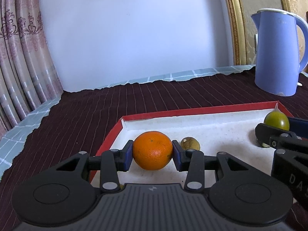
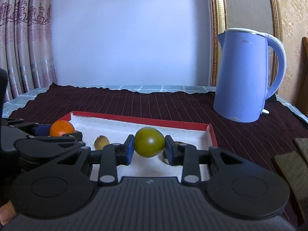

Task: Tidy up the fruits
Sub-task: 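Carry the orange and green tomato over the tray with both tools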

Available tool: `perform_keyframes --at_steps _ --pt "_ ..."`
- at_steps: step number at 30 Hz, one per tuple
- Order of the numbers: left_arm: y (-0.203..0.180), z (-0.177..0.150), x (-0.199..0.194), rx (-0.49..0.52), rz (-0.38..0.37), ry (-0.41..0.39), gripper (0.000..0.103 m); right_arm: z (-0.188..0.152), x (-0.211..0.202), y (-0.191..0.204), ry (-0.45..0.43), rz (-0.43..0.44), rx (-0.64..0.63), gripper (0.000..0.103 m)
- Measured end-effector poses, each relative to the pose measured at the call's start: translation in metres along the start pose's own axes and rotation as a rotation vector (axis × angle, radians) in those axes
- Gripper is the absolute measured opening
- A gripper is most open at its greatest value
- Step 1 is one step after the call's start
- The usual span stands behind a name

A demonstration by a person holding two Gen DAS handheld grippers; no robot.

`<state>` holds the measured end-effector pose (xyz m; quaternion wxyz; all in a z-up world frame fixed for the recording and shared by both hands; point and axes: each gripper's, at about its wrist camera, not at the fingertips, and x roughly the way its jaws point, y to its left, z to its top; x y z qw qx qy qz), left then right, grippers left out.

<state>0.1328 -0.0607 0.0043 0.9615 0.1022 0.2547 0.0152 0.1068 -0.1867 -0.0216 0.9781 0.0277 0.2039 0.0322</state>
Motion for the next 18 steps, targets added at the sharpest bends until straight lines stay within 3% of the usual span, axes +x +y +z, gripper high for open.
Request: perform_keyframes --at_steps 18 --pt "-0.002 0.007 0.017 -0.007 0.002 0.009 0.041 0.005 0.013 0.004 0.019 -0.031 -0.025 0.032"
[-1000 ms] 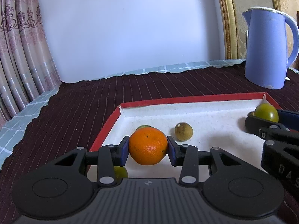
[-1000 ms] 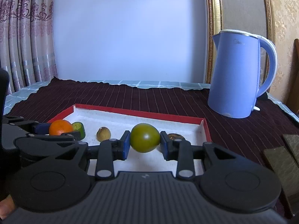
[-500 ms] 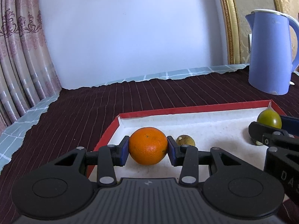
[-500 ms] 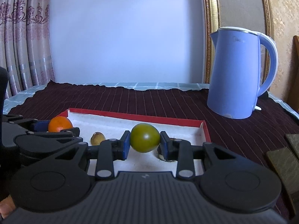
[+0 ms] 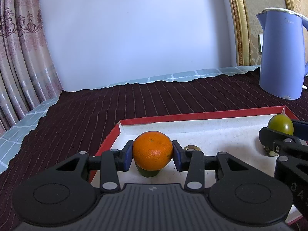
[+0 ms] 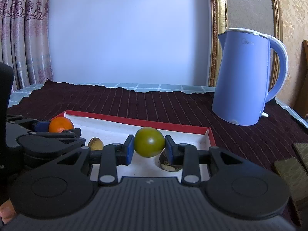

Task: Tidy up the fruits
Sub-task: 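Carry the orange and green tomato over the tray with both tools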

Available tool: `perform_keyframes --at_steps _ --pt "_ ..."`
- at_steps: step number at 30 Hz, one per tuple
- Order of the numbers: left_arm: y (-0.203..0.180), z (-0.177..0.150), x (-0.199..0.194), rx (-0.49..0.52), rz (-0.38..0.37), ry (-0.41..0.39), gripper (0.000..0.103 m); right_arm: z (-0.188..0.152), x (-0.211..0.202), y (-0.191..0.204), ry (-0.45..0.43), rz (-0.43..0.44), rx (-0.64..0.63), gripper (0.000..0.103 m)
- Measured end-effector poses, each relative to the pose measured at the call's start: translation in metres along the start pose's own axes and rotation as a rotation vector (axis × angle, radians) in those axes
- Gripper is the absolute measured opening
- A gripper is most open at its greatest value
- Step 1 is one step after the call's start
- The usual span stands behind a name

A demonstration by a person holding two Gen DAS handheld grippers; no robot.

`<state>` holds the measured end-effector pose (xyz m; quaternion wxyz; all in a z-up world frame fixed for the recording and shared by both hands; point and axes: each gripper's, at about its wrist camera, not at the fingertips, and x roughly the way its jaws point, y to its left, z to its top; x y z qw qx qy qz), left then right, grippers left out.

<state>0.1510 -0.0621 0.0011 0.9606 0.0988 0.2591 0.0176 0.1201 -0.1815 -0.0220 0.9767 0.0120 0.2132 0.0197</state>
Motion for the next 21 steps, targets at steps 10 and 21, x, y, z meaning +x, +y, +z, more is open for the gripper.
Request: perform_keyframes --at_steps 10,21 --pt "-0.001 0.002 0.007 0.0 0.001 0.016 0.041 0.004 0.01 0.0 0.019 -0.009 0.005 0.032" --pt "0.0 0.006 0.012 -0.018 -0.017 0.033 0.041 0.009 0.022 -0.004 0.028 -0.023 0.021 0.032"
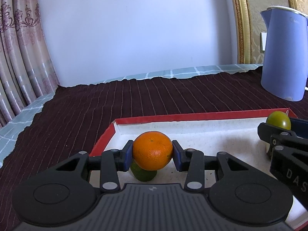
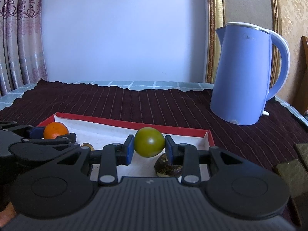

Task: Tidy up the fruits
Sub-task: 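Carry the orange and green tomato over the tray with both tools, then open the right tool to drop the tomato while the left tool releases the orange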

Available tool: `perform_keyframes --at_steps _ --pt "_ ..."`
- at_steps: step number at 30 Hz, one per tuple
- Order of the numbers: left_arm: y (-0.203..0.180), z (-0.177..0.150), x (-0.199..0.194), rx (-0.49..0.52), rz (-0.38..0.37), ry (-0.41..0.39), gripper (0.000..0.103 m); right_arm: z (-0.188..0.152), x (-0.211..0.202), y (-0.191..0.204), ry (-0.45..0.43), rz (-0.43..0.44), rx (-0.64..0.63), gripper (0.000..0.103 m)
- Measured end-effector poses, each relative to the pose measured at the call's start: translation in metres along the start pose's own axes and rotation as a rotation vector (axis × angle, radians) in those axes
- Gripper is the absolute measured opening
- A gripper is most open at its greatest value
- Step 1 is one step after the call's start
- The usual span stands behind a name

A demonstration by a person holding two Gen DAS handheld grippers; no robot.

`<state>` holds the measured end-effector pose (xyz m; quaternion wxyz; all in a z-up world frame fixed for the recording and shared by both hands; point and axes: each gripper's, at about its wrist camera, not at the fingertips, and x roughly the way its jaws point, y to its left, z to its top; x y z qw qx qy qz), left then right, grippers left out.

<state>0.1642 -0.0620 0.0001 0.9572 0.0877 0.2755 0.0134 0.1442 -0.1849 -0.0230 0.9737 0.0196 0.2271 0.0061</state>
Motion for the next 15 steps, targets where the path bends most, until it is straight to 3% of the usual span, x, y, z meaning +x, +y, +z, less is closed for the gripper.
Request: perform_keyframes --at_steps 15 --pt "0.0018 0.0089 0.0058 -0.04 -0.026 0.012 0.041 0.0006 0.0092 -0.0031 -0.005 -0.045 0.032 0.032"
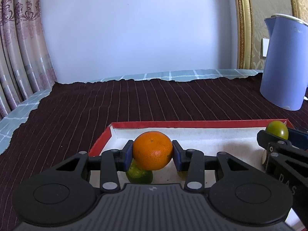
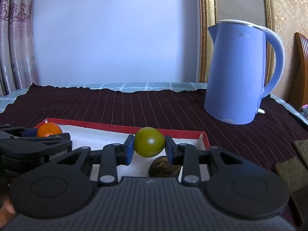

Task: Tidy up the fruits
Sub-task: 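Open the right tool to drop the tomato while the left tool releases the orange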

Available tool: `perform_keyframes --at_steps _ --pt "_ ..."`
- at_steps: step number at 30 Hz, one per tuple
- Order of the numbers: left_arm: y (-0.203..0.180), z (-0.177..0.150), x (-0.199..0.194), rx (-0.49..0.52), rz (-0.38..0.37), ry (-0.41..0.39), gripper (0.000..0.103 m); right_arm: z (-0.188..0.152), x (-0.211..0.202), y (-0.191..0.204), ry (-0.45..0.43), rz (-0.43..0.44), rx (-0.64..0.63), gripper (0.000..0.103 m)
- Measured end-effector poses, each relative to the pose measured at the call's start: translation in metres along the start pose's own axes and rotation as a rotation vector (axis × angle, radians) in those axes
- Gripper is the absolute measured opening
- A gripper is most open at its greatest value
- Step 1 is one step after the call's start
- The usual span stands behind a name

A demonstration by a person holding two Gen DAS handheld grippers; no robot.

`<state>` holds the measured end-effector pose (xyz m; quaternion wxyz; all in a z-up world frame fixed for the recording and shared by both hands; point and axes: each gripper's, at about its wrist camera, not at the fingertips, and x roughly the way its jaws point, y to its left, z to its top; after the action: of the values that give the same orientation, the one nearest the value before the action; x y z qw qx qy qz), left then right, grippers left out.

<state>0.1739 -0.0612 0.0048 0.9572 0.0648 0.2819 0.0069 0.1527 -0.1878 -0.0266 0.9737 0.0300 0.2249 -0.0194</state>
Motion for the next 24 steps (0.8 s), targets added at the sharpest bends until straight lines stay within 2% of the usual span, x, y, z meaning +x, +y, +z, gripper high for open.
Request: perform_keyframes --at_steps 6,8,9,12,15,16,21,23,24 --pt "-0.003 -0.002 0.0 0.019 0.015 -0.01 0.041 -0.002 0.002 0.001 0.006 -0.01 -0.005 0.033" --pt "-0.004 -0.002 0.0 0.022 0.018 -0.009 0.041 -0.002 0.002 0.001 0.005 -0.011 -0.009 0.046" --pt "-0.004 -0.002 0.001 0.023 0.018 -0.005 0.041 -0.003 0.001 0.001 0.001 -0.009 -0.011 0.049" --pt "-0.003 -0.002 0.001 0.025 0.016 -0.002 0.043 -0.004 -0.002 0.002 -0.012 -0.023 -0.027 0.05" --pt "-0.005 -0.003 -0.003 0.037 0.027 -0.026 0.059 -0.005 -0.005 0.003 -0.022 -0.032 -0.033 0.054" --pt "-0.006 -0.004 -0.004 0.043 0.034 -0.033 0.069 -0.005 -0.006 0.002 -0.026 -0.032 -0.03 0.058" --pt "-0.008 -0.006 -0.01 0.071 0.058 -0.052 0.071 -0.008 -0.013 -0.005 -0.041 -0.031 -0.003 0.07" --pt "-0.006 -0.006 -0.012 0.068 0.061 -0.042 0.071 -0.009 -0.016 -0.008 -0.039 -0.021 0.01 0.081" --pt "-0.005 -0.006 -0.013 0.066 0.064 -0.038 0.071 -0.01 -0.019 -0.009 -0.042 -0.02 0.017 0.084"
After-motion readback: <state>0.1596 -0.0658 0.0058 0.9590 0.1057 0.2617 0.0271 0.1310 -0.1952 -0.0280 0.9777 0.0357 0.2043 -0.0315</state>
